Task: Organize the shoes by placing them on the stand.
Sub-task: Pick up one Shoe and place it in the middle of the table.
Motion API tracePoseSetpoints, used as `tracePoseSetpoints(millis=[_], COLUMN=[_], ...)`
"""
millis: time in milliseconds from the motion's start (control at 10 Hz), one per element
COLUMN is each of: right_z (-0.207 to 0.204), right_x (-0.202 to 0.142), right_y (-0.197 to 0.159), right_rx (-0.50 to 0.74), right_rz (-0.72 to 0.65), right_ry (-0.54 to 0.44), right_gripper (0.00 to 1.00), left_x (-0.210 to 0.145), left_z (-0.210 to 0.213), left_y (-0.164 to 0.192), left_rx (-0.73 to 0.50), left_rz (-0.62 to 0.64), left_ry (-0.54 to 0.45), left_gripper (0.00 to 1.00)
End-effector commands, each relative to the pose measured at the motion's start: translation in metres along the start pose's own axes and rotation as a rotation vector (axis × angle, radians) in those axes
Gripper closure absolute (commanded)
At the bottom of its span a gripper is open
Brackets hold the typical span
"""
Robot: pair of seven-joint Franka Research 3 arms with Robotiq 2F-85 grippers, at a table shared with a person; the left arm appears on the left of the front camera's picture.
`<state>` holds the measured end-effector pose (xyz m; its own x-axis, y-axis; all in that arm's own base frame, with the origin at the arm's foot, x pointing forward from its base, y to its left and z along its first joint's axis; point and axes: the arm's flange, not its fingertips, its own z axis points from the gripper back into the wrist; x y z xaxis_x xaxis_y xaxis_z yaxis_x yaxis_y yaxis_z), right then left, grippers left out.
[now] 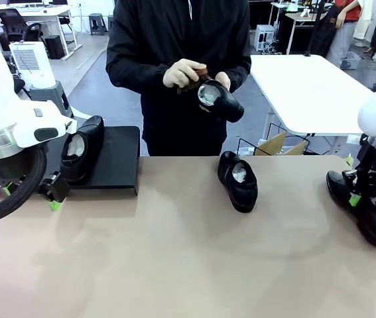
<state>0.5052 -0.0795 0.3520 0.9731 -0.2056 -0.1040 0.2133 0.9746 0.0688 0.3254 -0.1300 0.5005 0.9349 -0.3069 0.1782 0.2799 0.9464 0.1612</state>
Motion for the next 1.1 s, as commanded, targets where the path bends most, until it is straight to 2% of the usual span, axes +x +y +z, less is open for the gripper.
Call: tracePoseSetpoints(millis=[0,200,400,500,800,900,1000], right_z=[0.034,0.072,0.096,0.078,0.078,0.074,0.097], right_x=[-0.031,-0.072,-0.107,-0.065,-0.065,-0.081,-0.103], right_y=[0.008,0.015,0.025,0.010,0.010,0.012,0.029], right_rx=[0.066,0.114,0.165,0.128,0.128,0.134,0.158], right_rz=[-0.153,-0.211,-0.158,-0.189,-0.189,-0.187,-0.180], right_ry=[-0.098,-0.192,-0.213,-0.154,-0.154,-0.149,-0.214], right_gripper=[1.00,1.00,1.00,1.00,1.00,1.00,1.00], left_x=[0.000,0.000,0.000,0.000,0.000,0.000,0.000], left_z=[-0.001,-0.001,-0.001,-0.001,-0.001,-0.001,-0.001], left_y=[0.000,0.000,0.000,0.000,0.000,0.000,0.000], left_rx=[-0.014,-0.014,-0.014,-0.014,-0.014,-0.014,-0.014], left_rz=[0.014,0.014,0.014,0.014,0.014,0.014,0.014], left_ry=[-0.011,-0.011,-0.011,-0.011,-0.011,-0.011,-0.011], left_gripper=[0.06,0.06,0.06,0.06,0.06,0.06,0.06])
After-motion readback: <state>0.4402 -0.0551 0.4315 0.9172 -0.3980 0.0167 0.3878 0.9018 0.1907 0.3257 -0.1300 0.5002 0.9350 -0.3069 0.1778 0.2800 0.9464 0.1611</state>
